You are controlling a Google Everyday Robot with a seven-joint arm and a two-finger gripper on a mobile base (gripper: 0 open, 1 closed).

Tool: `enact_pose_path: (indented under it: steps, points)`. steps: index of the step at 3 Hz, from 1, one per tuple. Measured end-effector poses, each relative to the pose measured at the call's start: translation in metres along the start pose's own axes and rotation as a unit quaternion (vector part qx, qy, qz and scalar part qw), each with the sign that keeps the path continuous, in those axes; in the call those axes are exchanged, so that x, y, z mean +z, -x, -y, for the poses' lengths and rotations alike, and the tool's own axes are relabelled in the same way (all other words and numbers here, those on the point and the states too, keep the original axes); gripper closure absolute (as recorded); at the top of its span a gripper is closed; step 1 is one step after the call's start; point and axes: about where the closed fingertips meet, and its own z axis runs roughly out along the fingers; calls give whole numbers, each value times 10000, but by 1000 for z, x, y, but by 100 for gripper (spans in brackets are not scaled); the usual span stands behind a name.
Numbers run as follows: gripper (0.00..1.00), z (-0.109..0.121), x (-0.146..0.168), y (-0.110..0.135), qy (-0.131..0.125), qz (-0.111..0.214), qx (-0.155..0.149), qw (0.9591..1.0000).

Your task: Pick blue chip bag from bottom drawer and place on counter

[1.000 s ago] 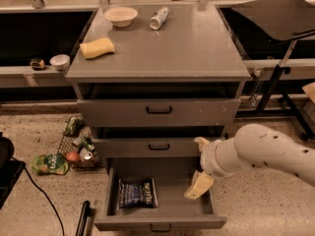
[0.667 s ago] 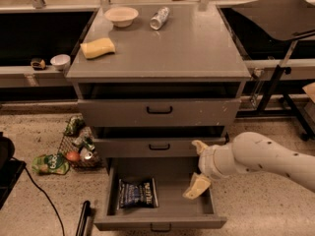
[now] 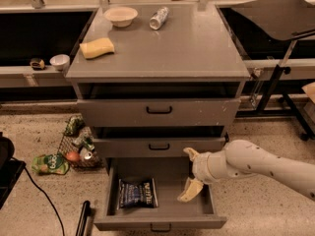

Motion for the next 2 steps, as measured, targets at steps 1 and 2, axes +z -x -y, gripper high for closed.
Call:
enact_pose_path:
  steps: [1, 2]
  points:
    - [0, 0, 0, 0, 0, 0, 0, 10000]
    - [0, -5, 17, -7, 102, 39, 68, 9999]
